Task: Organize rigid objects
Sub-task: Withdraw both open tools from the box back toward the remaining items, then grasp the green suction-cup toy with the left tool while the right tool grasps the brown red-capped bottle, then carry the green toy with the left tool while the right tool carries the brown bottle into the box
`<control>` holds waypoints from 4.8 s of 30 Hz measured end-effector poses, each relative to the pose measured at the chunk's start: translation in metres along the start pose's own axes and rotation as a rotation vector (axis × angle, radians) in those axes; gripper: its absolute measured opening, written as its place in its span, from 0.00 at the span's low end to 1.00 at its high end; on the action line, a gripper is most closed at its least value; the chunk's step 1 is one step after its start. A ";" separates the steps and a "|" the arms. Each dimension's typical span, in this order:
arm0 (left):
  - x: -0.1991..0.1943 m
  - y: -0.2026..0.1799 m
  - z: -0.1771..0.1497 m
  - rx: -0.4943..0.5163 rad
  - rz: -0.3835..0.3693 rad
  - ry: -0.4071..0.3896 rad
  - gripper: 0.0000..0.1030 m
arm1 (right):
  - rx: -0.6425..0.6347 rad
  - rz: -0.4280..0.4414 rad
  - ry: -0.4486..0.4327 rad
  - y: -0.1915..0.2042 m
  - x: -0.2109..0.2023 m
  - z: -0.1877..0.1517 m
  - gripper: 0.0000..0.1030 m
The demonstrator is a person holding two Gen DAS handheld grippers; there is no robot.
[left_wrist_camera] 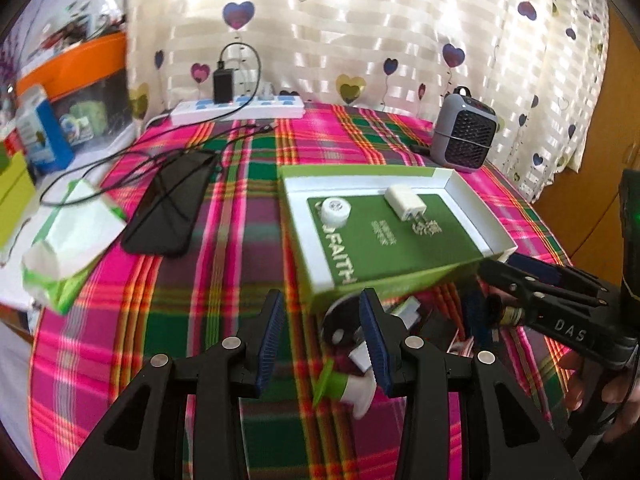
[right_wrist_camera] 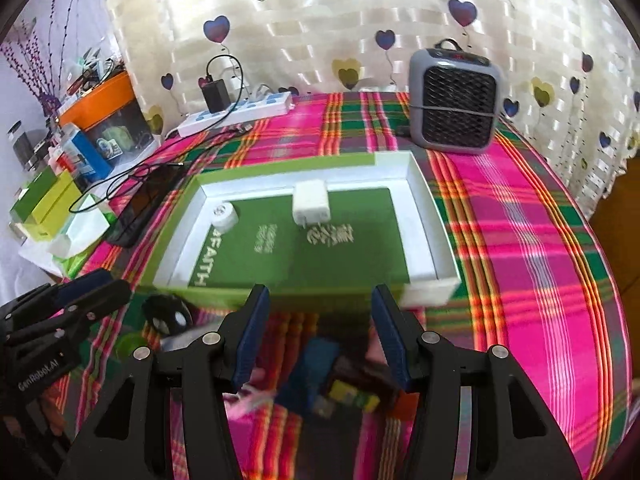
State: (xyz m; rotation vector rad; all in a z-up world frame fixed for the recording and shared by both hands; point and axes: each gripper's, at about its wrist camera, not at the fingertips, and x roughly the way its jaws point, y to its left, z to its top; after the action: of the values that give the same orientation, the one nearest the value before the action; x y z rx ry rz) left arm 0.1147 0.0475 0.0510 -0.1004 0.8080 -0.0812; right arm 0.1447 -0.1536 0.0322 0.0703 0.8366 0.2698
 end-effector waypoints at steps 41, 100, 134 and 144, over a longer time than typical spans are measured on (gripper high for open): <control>-0.001 0.005 -0.047 0.014 -0.056 0.033 0.39 | 0.028 -0.024 -0.031 -0.024 -0.018 -0.045 0.52; 0.018 -0.025 -0.051 0.025 -0.107 0.109 0.31 | -0.084 0.035 0.031 -0.022 -0.004 -0.047 0.32; -0.010 -0.035 -0.036 0.072 -0.079 0.040 0.31 | -0.086 0.046 -0.020 -0.018 -0.025 -0.038 0.32; -0.016 -0.038 -0.019 0.091 -0.068 -0.001 0.31 | -0.088 0.049 -0.055 -0.017 -0.032 -0.026 0.32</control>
State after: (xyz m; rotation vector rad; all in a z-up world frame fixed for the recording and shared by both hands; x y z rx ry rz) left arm 0.0887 0.0103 0.0540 -0.0422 0.7986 -0.1818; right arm 0.1085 -0.1800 0.0355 0.0162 0.7685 0.3489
